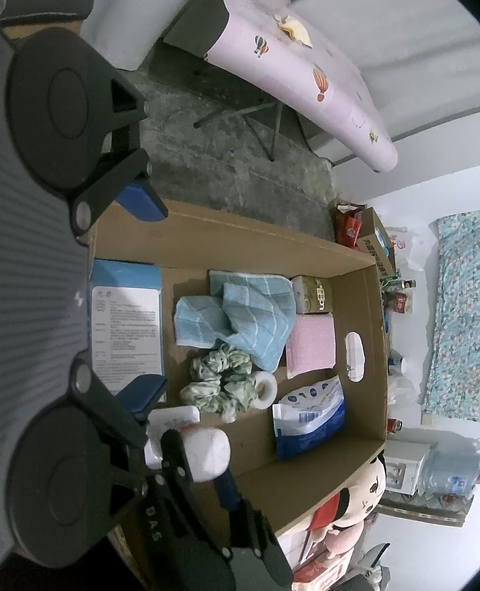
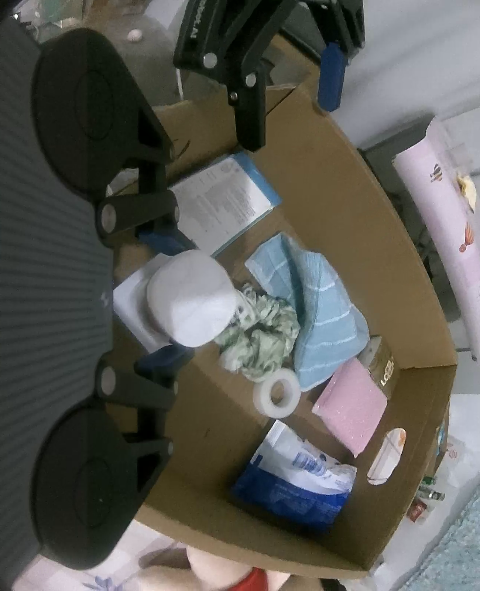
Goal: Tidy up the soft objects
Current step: 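Release blue card into box with left gripper while right gripper lowers white roll in, then withdraw both grippers from the box toward the bed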
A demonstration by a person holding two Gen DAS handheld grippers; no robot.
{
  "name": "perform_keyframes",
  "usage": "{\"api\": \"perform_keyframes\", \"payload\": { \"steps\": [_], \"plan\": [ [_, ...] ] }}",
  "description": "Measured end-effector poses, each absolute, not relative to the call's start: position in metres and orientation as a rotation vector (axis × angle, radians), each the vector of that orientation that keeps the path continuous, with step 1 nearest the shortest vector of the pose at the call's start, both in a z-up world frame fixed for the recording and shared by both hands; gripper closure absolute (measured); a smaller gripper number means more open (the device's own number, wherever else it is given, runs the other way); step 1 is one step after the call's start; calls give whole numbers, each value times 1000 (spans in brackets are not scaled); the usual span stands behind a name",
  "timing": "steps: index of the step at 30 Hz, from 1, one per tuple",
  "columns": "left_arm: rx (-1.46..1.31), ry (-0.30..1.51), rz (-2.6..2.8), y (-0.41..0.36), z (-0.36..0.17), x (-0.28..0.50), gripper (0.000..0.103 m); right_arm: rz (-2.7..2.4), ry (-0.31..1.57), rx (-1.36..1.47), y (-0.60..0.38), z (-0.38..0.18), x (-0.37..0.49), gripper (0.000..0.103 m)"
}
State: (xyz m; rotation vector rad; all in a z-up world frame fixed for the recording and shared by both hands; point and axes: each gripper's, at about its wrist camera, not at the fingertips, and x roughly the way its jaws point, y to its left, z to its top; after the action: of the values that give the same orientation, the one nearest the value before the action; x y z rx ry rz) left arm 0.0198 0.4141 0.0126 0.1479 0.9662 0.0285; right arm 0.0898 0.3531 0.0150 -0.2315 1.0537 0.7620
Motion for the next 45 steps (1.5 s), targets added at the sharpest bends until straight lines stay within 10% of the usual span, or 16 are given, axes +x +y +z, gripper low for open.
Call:
{"api": "perform_keyframes", "payload": {
  "steps": [8,32,45],
  "plan": [
    [160,930,3,397,24,16,12,783,993,-216,347,35,79,24],
    [53,691,-438,218,125,20,12,419,656,98,61,130,53,20],
    [27,772,-482,108,58,118,14,129,674,233,-117,72,75,20]
  ]
}}
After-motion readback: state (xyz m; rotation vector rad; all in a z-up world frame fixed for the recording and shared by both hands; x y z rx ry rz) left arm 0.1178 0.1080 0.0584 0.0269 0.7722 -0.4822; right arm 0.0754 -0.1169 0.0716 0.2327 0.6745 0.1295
